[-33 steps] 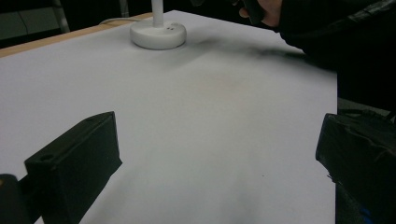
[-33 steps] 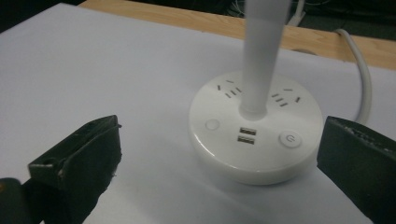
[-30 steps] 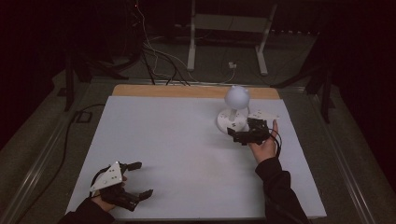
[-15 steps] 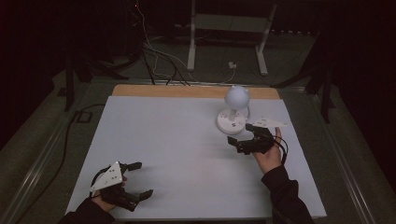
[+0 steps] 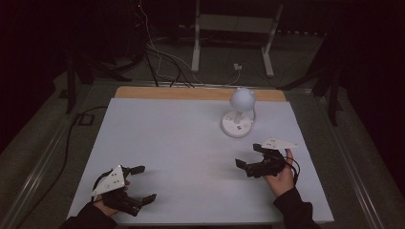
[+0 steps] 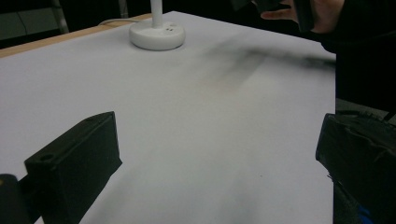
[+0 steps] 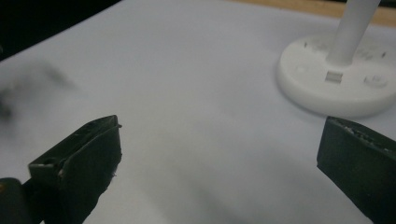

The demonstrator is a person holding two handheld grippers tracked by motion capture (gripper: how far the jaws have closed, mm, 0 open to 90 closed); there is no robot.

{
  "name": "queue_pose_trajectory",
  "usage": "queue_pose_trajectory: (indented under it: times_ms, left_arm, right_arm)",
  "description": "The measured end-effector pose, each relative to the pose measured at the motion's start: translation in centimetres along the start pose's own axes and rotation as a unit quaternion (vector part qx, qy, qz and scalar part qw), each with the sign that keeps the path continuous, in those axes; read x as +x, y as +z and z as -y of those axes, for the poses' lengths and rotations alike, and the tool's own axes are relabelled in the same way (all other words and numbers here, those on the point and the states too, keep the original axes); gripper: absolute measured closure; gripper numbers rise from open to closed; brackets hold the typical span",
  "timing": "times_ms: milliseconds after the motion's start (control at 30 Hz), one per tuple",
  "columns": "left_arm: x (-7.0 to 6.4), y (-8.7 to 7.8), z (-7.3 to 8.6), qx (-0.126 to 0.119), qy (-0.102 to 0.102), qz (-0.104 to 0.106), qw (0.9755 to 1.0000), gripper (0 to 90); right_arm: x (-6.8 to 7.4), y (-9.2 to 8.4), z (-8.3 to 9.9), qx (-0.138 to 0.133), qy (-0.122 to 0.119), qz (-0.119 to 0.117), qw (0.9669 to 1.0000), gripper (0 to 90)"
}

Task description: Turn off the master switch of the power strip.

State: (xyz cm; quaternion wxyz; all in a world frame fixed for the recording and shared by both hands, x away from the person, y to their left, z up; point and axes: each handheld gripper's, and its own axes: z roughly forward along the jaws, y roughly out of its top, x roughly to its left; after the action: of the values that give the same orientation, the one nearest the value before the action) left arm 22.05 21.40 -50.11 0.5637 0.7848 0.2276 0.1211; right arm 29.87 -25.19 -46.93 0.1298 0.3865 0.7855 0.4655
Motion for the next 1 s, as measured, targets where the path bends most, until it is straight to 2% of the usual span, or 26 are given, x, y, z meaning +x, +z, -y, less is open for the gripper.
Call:
queue_pose_trajectory:
  times_ms: [167, 400, 533, 700, 800, 867, 933, 1000]
  left_arm:
    - [0.0, 0.0, 0.0, 0.001, 0.001, 0.000, 1.0000, 0.4]
    - [0.0, 0.0, 0.0, 0.002, 0.001, 0.001, 1.0000, 0.3]
    - [0.0, 0.1, 0.0, 0.003, 0.002, 0.000, 1.0000, 0.4]
    - [-0.1, 0.0, 0.0, 0.003, 0.002, 0.000, 1.0000, 0.3]
    - [-0.1, 0.0, 0.0, 0.003, 0.002, 0.000, 1.0000, 0.4]
    - [-0.1, 0.0, 0.0, 0.003, 0.003, -0.001, 1.0000, 0.4]
    - [-0.1, 0.1, 0.0, 0.003, 0.003, 0.000, 1.0000, 0.4]
    - [-0.1, 0.1, 0.0, 0.004, 0.004, 0.000, 1.0000, 0.4]
  right_arm:
    - [0.5, -0.7, 1.6, -0.001, -0.006, -0.002, 1.0000, 0.0]
    - [0.9, -1.8, 3.6, 0.011, -0.007, -0.009, 0.9999, 0.0]
    - [0.9, -2.2, 5.0, 0.029, -0.011, -0.002, 0.9995, 0.0]
    - [0.7, -2.8, 6.0, 0.037, -0.015, 0.005, 0.9992, 0.0]
    - [0.5, -3.6, 6.7, 0.033, -0.005, 0.014, 0.9993, 0.0]
    - [0.5, -4.1, 7.1, 0.035, -0.002, 0.029, 0.9990, 0.0]
    - [0.3, -4.5, 7.5, 0.038, 0.015, 0.025, 0.9988, 0.0]
    - [0.3, -4.9, 7.7, 0.039, 0.019, 0.028, 0.9986, 0.0]
